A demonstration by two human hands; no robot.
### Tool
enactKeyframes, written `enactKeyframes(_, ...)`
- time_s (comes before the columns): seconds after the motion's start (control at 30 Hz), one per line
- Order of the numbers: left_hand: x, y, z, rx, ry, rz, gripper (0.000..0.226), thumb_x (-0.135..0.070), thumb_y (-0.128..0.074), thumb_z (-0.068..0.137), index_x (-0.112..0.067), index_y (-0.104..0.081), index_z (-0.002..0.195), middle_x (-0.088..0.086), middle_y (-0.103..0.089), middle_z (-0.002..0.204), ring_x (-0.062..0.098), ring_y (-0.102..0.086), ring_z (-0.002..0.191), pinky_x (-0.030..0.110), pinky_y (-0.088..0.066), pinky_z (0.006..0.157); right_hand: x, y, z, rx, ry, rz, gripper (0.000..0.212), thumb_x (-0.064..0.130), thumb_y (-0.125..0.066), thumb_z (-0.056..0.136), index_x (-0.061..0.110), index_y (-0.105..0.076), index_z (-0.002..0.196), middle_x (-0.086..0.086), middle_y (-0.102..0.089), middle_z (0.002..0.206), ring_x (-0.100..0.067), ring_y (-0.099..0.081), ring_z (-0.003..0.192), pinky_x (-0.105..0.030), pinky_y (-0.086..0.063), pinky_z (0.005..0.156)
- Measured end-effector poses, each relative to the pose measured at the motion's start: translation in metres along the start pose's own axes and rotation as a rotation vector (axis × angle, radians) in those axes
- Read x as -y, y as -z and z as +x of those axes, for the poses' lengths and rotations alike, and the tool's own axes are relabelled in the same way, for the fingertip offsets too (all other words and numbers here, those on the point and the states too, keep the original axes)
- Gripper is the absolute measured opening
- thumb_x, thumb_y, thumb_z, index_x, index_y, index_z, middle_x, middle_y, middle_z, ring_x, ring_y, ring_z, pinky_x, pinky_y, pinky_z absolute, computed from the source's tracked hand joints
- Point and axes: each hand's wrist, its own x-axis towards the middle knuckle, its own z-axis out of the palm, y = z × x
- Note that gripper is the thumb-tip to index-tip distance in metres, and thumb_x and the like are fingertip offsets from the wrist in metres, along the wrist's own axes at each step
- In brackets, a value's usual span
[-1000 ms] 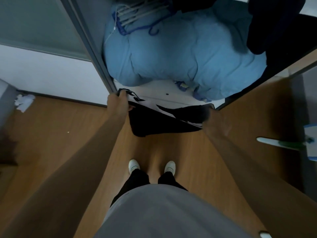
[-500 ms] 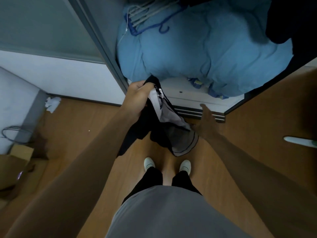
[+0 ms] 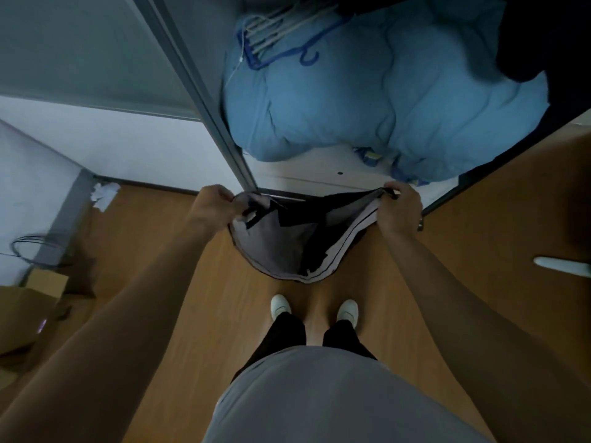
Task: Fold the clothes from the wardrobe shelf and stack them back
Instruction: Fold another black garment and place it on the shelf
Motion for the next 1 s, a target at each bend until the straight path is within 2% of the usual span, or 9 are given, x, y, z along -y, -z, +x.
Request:
enactKeyframes(0.1,0.023,0.003,0.010,0.020,-0.026,0.400,0.018,-0.026,-0.073,0.079,-0.019,-0.063,0.092,0.001,-0.064,0.090,0.020,-0.060,0.083,0.029,-0.047,0.067,0.002,0.029,0.010,-0.013,0.116,-0.271,0.035,0.009,-0.049,0.092,0.018,-0.065,0.122,-0.009,-0.064,0.125,-0.026,-0.060,0.112,-0.042,-0.049,0.096)
enactKeyframes(0.17,0.030,0.003,0.011,0.034,0.025,0.447,0.010,-0.025,-0.069,0.078,-0.023,-0.064,0.086,0.000,-0.068,0.080,0.021,-0.067,0.072,0.031,-0.055,0.068,-0.003,0.046,0.015,0.040,0.175,-0.461,0.036,0.009,-0.050,0.092,0.018,-0.062,0.125,-0.012,-0.063,0.125,-0.028,-0.059,0.112,-0.041,-0.049,0.094)
enactKeyframes(0.33,0.019,-0.018,0.016,0.086,0.159,-0.041,0.032,-0.001,-0.043,0.089,-0.020,-0.067,0.099,0.008,-0.068,0.074,0.023,-0.065,0.041,0.041,-0.061,0.053,-0.014,0.059,0.021,0.204,0.088,-0.600,0.044,0.001,-0.053,0.087,0.014,-0.057,0.128,-0.014,-0.059,0.127,-0.028,-0.057,0.113,-0.041,-0.048,0.094)
enactKeyframes(0.5,0.003,-0.018,0.016,0.076,0.194,-0.321,0.047,0.010,-0.029,0.091,-0.014,-0.068,0.102,0.016,-0.068,0.074,0.029,-0.067,0.056,0.037,-0.059,0.057,-0.024,0.063,0.019,0.127,-0.022,-0.454,0.037,-0.006,-0.053,0.084,0.007,-0.064,0.116,-0.017,-0.063,0.119,-0.028,-0.059,0.106,-0.032,-0.047,0.083)
enactKeyframes(0.6,-0.002,-0.015,0.013,0.063,0.185,-0.368,0.049,0.013,-0.026,0.090,-0.009,-0.070,0.093,0.014,-0.068,0.078,0.023,-0.067,0.053,0.031,-0.058,0.051,-0.014,0.054,0.020,0.063,-0.377,-0.065,0.024,-0.006,-0.044,0.097,0.004,-0.065,0.090,-0.020,-0.061,0.119,-0.032,-0.060,0.086,-0.035,-0.055,0.063)
enactKeyframes(0.7,-0.001,-0.011,0.008,0.154,0.135,-0.338,0.047,0.018,-0.026,0.091,0.002,-0.068,0.105,0.015,-0.065,0.095,0.026,-0.064,0.074,0.024,-0.058,0.050,-0.006,0.049,0.025,-0.009,-0.709,0.422,0.032,0.001,-0.040,0.103,0.005,-0.056,0.075,-0.019,-0.054,0.109,-0.033,-0.056,0.094,-0.039,-0.055,0.075)
enactKeyframes(0.83,0.002,-0.009,0.014,0.218,0.132,-0.197,0.045,0.020,-0.031,0.091,0.004,-0.070,0.105,0.017,-0.062,0.099,0.034,-0.058,0.092,0.042,-0.051,0.076,0.000,0.045,0.021,-0.055,-0.654,0.569,0.033,0.000,-0.036,0.099,0.006,-0.054,0.073,-0.016,-0.056,0.091,-0.026,-0.057,0.078,-0.035,-0.053,0.055)
enactKeyframes(0.9,0.001,-0.011,0.015,0.244,0.128,-0.120,0.037,0.016,-0.038,0.093,-0.003,-0.070,0.094,0.009,-0.060,0.083,0.029,-0.054,0.081,0.040,-0.042,0.082,0.007,0.039,0.019,-0.096,-0.548,0.559,0.034,-0.001,-0.035,0.095,0.010,-0.057,0.072,-0.015,-0.058,0.090,-0.026,-0.059,0.079,-0.030,-0.052,0.044)
enactKeyframes(1.0,0.002,-0.012,0.016,0.187,0.068,-0.075,0.030,0.014,-0.047,0.089,-0.006,-0.070,0.091,0.004,-0.056,0.067,0.022,-0.049,0.059,0.021,-0.044,0.050,0.025,0.028,0.018,-0.154,-0.387,0.532,0.036,0.001,-0.036,0.082,0.020,-0.063,0.067,-0.016,-0.063,0.098,-0.030,-0.063,0.086,-0.023,-0.051,0.043)
